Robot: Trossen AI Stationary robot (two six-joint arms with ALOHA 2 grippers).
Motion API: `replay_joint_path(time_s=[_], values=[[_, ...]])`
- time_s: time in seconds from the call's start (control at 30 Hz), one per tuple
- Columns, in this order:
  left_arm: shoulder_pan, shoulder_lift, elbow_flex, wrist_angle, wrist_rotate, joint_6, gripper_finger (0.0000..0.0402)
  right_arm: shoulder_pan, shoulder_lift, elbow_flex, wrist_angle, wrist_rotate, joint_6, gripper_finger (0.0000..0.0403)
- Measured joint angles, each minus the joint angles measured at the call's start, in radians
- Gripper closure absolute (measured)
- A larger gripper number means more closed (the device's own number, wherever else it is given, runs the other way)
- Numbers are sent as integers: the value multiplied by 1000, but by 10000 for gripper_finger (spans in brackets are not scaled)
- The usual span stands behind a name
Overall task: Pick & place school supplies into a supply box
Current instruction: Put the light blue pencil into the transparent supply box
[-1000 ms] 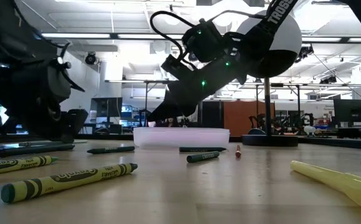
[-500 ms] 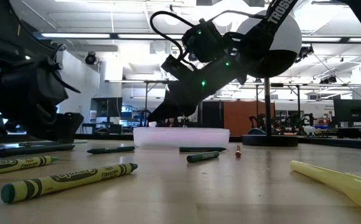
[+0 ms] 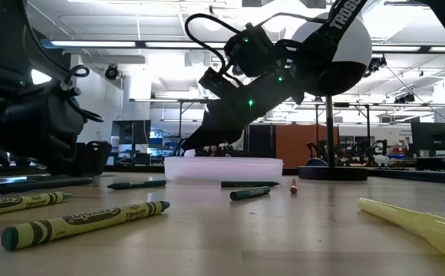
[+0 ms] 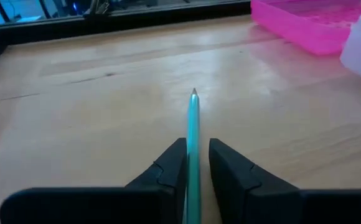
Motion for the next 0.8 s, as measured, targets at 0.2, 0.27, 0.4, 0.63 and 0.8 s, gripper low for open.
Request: replay_joint_path(time_s=[0.2,0.27,0.4,0.63,0.8], values=[[2,0,-1,-2,-3,-19,347,0,0,0,0,0,0,344],[2,4,-3,6,-21,-24,379,0,0,0,0,0,-7,344],[3,-6,-7,64,-13,-22,381,0,0,0,4,0,-6,344],[2,-96,36,168,104,141,390,24,-54,0,-30,4,-8,344],[1,-220,87,197,237,387,391,50,-203,0,-188,18,-9,344]])
